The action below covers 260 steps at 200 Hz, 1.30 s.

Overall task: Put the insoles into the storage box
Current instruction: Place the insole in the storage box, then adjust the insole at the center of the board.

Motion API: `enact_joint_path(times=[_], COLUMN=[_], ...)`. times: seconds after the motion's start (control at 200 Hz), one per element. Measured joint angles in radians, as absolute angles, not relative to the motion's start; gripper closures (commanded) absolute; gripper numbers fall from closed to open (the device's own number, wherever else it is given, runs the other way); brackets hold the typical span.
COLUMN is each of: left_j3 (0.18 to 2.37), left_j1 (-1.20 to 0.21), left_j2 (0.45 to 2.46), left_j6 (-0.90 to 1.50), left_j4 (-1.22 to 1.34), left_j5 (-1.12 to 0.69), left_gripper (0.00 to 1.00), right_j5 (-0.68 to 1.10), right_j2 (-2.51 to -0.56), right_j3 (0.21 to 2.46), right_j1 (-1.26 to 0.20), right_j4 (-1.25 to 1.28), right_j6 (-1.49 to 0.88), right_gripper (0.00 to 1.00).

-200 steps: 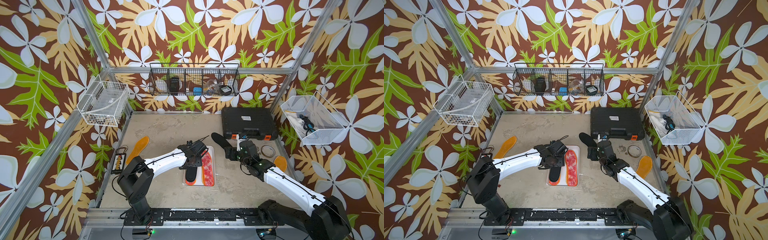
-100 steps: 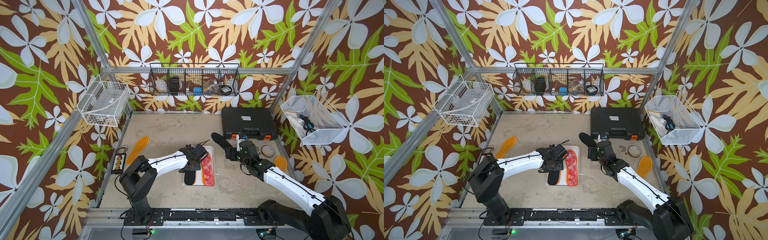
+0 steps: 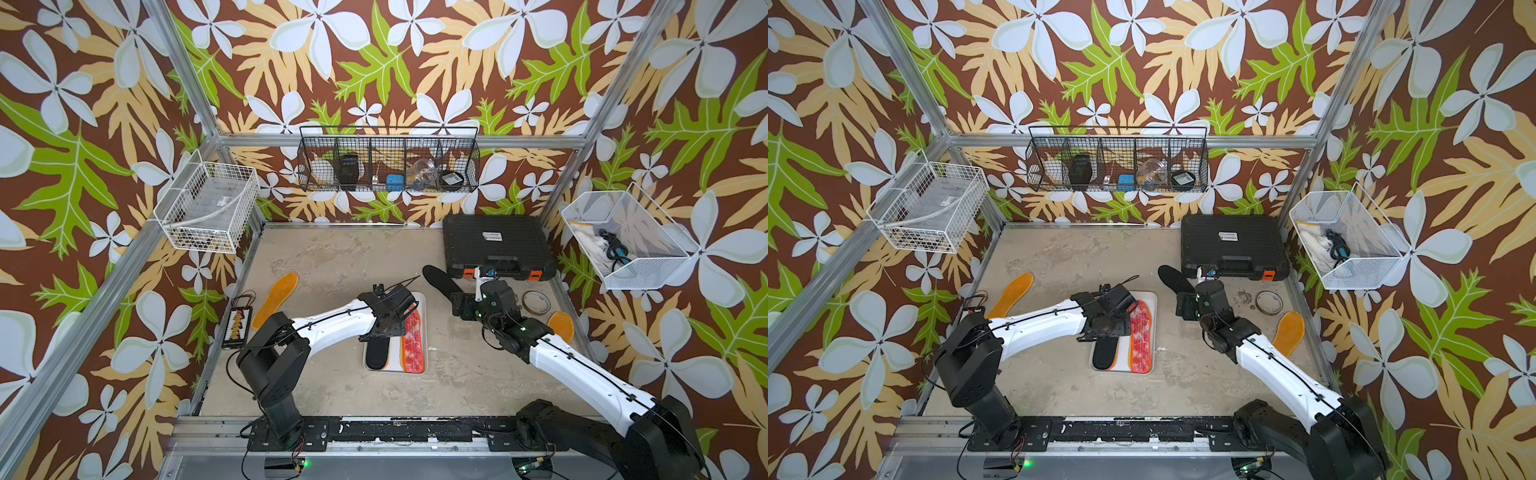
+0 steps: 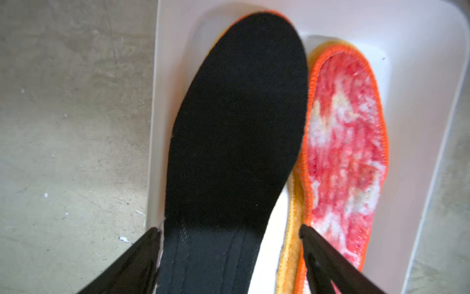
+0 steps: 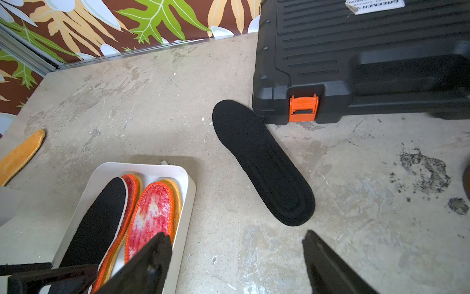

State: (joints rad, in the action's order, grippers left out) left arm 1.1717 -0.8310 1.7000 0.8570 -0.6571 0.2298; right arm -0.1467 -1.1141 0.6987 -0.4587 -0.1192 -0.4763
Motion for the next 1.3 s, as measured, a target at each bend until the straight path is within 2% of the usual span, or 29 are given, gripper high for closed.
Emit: enact_joint_path(times=[0.375, 0.52, 0.631, 0.826, 0.961, 1.101, 1.301], left_j3=[1.256, 1.087, 0.926, 0.741, 0.77, 0.801, 0.728], left_j1=[-0.831, -0.832, -0.832, -0.832, -0.832, -0.832, -0.832], left_j2=[1.569, 1.436, 1.279, 0.985, 0.96, 0.977, 0.932], left_j6=[0.814, 0.656, 0.509, 0.322, 0.239, 0.172, 0.129], left_j4=[-0.731, -0.617, -0.508, -0.278, -0.246, -0.304, -0.332], left_j5=[0.345, 0.393, 0.366, 0.285, 0.244, 0.29, 0.305], left_gripper=[0.07, 0.0, 0.0, 0.0, 0.0, 0.0, 0.0], right_j5=[-0.197, -0.185, -0.185, -0.154, -0.12, -0.094, -0.105], right_j2=[-1.151, -1.242, -1.336, -1.513, -1.676, -1.831, -1.944], right_j3=[0.772, 0.837, 0.893, 1.001, 1.112, 1.225, 1.298], right_j1=[-0.459, -0.459, -0.458, -0.401, -0.371, -0.359, -0.333], right_j4=[-0.171, -0.191, -0.224, -0.256, -0.293, -0.347, -0.383], right_j6=[-0.424, -0.38, -0.34, -0.302, -0.273, -0.22, -0.179], right_gripper=[0.13, 0.13, 0.03, 0.02, 0.01, 0.01, 0.0])
